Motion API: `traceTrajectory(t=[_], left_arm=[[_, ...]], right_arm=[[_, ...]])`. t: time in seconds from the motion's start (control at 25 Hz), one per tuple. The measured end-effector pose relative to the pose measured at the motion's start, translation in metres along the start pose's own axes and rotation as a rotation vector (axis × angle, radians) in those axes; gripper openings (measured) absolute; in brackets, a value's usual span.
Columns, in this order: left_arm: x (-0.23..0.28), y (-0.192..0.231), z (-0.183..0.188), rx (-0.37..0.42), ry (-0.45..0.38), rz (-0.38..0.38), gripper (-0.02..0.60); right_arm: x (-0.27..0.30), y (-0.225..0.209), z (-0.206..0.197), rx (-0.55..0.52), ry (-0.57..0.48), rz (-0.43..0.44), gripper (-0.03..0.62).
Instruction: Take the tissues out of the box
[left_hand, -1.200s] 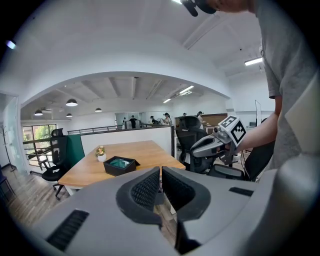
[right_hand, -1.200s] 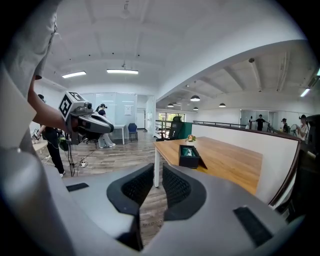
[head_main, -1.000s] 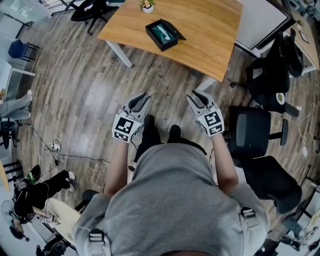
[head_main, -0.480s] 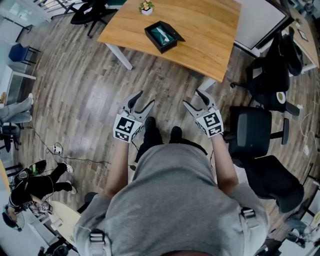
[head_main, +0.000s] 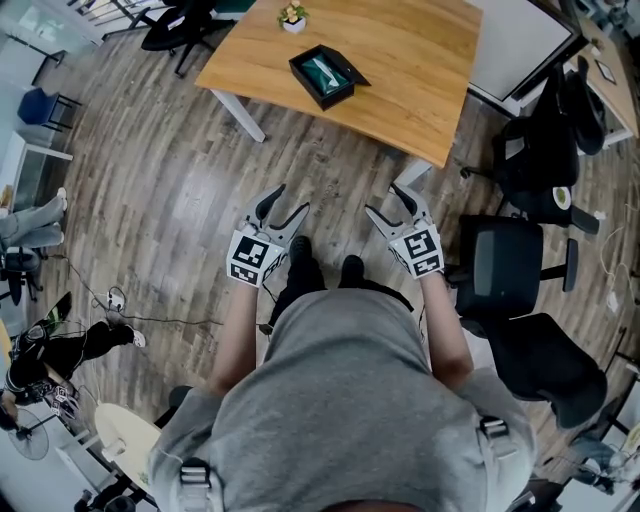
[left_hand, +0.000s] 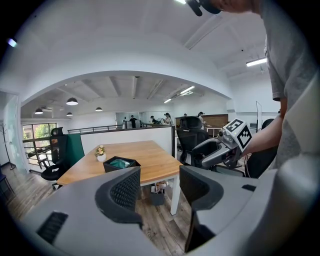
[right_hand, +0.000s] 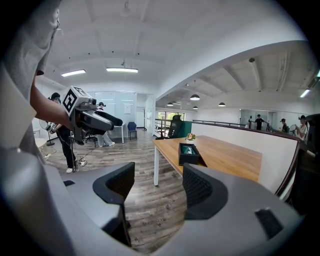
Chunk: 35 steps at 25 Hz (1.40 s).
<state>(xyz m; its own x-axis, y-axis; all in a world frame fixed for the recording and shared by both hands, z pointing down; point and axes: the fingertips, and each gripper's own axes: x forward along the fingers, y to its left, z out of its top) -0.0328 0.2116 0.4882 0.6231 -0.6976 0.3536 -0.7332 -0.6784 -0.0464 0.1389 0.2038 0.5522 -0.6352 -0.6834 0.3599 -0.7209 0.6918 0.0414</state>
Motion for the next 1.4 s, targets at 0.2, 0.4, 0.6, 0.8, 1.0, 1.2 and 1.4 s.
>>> traceTrajectory(t=[0.2,0.4,0.6,0.8,1.0,1.2,1.4], left_arm=[[0.004,0.002,0.002,0.006,-0.002,0.004,0.249],[0.008,0.002,0.003,0.009,0.005,0.013,0.249],[0.009,0.001,0.008,0.019,0.003,0.027,0.249],[0.008,0.003,0.008,0.017,0.005,0.048,0.249],[0.007,0.001,0.006,0.010,0.008,0.062,0.249],[0.011,0.003,-0.002,0.001,0.013,0.061,0.249],[0.019,0.016,0.002,0.002,0.008,0.057,0.249]], right_arm=[[0.003,-0.003,0.002,0.003,-0.005,0.002,0.308],[0.004,-0.008,0.001,0.010,-0.011,0.006,0.307],[0.004,-0.013,0.003,0.019,-0.023,0.012,0.304],[0.006,-0.013,0.004,0.016,-0.029,0.029,0.302],[0.005,-0.015,0.001,0.016,-0.026,0.039,0.301],[0.010,-0.017,-0.005,0.020,-0.021,0.041,0.301],[0.020,-0.022,-0.003,0.027,-0.016,0.032,0.299]])
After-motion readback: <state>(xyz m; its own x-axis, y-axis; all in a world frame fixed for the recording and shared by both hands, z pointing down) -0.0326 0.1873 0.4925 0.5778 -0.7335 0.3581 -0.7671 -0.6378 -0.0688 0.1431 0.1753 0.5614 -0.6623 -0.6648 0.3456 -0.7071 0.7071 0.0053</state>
